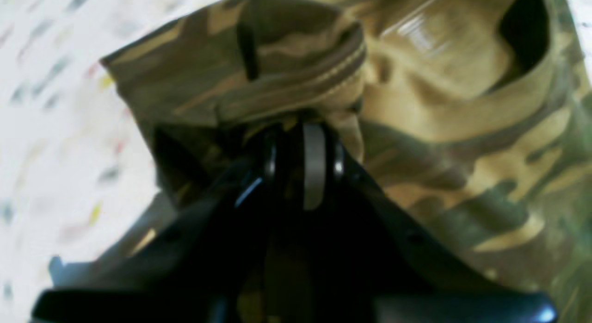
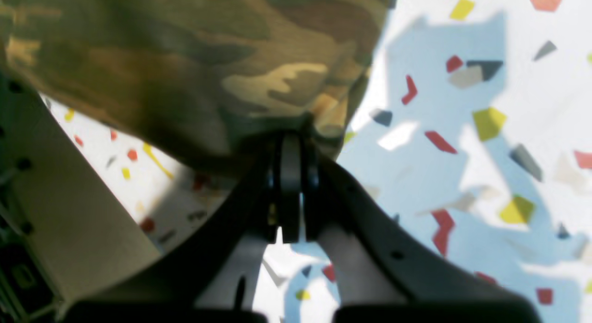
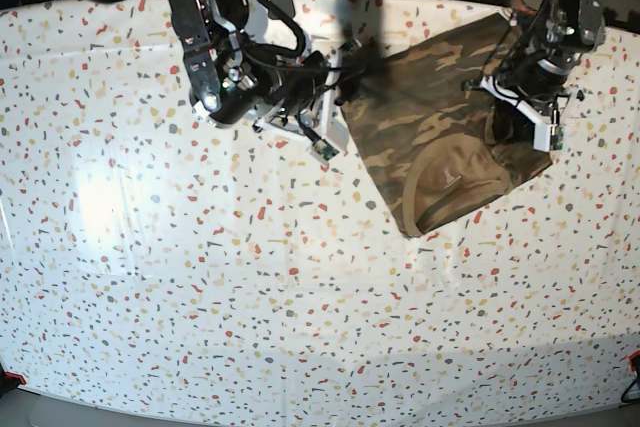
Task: Fold the T-shirt properly
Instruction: 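Straighten the folded shirt's edges with the left gripper and release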
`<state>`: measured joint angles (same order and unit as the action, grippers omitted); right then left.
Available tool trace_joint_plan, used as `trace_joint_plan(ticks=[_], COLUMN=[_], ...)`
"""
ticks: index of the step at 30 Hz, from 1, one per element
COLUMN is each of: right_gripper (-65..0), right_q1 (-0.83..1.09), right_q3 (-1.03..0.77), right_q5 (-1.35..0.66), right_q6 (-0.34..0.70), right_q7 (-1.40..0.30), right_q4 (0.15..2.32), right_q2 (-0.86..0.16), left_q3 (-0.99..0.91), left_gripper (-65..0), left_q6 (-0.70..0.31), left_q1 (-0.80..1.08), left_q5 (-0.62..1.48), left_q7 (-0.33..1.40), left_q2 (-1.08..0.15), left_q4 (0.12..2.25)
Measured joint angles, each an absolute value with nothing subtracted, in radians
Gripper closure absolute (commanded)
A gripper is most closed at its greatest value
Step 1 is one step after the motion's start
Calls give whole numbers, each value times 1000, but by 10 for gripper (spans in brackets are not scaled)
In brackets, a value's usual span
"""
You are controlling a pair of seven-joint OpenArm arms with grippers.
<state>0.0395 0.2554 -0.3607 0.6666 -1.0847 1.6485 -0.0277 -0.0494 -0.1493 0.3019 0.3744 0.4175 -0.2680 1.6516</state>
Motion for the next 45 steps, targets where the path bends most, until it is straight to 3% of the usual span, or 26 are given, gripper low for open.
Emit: trace_joint_plan(ticks=[5,13,23,30,35,45], right_gripper=[0,0,0,0,0,0], right_q1=[61,178,200,200,200,200], right_q3=[234,177,177,177,177,176], right_q5=[-363,-373,-366,-366,-366,-366], right_q6=[667,667,678,665,663,663], right_q7=[-1123,-1020,-1053,-1055,-1053,-1052], right_q4=[1663,1698,1861,1976,1986,1986], right_q2=[-40,-44,-44,-44,-44,-45], left_q3=[-22,-20,-67,-168,-167,-169], left_gripper=[-68,-69,-69,-69,-69,-68], left_q6=[-131,-122,-122,-115,-311,-370], left_q1=[216,128,117,136,205,242], left_q5=[349,357,405,496,654,639], left_q7=[387,421,503,565,551,501], left_q2=[-271,-335,-447,-452,-429,-305], left_q4=[1527,1470,1634,1669,1669,1669])
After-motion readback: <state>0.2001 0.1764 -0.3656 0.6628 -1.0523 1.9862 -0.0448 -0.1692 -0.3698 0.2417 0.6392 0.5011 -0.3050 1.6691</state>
